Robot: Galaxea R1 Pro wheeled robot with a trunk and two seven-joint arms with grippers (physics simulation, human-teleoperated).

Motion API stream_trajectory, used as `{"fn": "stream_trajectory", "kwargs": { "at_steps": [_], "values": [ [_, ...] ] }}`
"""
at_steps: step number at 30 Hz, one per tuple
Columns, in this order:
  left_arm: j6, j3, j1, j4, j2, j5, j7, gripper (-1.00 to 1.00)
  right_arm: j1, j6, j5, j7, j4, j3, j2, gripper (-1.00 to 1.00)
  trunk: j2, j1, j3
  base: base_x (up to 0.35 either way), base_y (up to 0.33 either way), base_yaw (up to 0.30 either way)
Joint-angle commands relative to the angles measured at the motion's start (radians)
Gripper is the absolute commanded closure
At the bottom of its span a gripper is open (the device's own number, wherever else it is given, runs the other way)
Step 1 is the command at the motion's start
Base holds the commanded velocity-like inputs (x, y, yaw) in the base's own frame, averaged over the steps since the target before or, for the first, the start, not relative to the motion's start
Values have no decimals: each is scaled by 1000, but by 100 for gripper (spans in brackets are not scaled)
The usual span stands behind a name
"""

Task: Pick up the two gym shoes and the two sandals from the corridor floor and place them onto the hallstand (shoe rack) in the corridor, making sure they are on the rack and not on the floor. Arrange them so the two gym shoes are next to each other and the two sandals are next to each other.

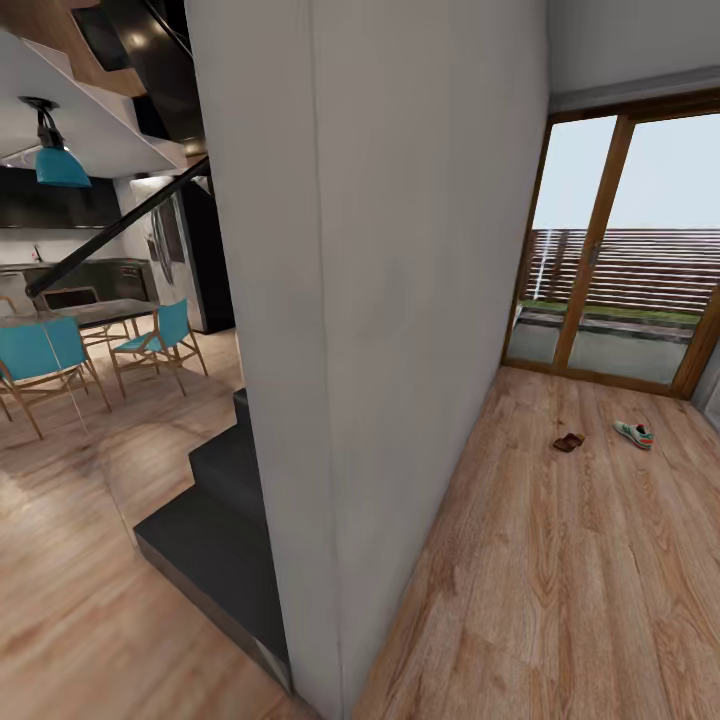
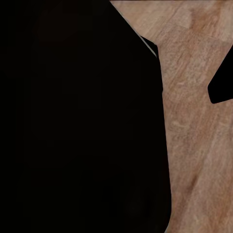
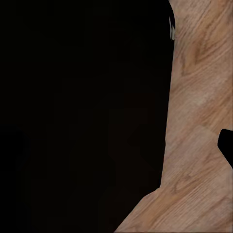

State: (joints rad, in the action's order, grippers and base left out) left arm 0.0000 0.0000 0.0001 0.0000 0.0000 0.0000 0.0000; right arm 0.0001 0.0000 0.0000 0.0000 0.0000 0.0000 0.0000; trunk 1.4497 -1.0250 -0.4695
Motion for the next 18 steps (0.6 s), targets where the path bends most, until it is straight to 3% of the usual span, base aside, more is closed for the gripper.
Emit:
{"fn": "stream_trajectory", "kwargs": {
  "at_steps": [1, 8, 12, 18],
  "values": [
    [0, 0, 0, 0, 0, 0, 0, -100, 0, 0, 0, 0, 0, 0, 0, -100, 0, 0, 0, 0, 0, 0],
    [-2, 2, 0, 3, -2, -2, -2, -100, 5, -2, 0, -4, -6, 2, 5, -100, 0, 0, 0, 0, 0, 0],
    [-2, 2, 0, -5, -2, 0, -2, -100, -8, -3, 0, -4, -25, 2, 21, -100, 0, 0, 0, 0, 0, 0],
    [-4, 2, 0, -10, -2, 3, -2, -100, -26, -3, 0, -3, -59, 2, 18, -100, 0, 0, 0, 0, 0, 0]
  ]
}}
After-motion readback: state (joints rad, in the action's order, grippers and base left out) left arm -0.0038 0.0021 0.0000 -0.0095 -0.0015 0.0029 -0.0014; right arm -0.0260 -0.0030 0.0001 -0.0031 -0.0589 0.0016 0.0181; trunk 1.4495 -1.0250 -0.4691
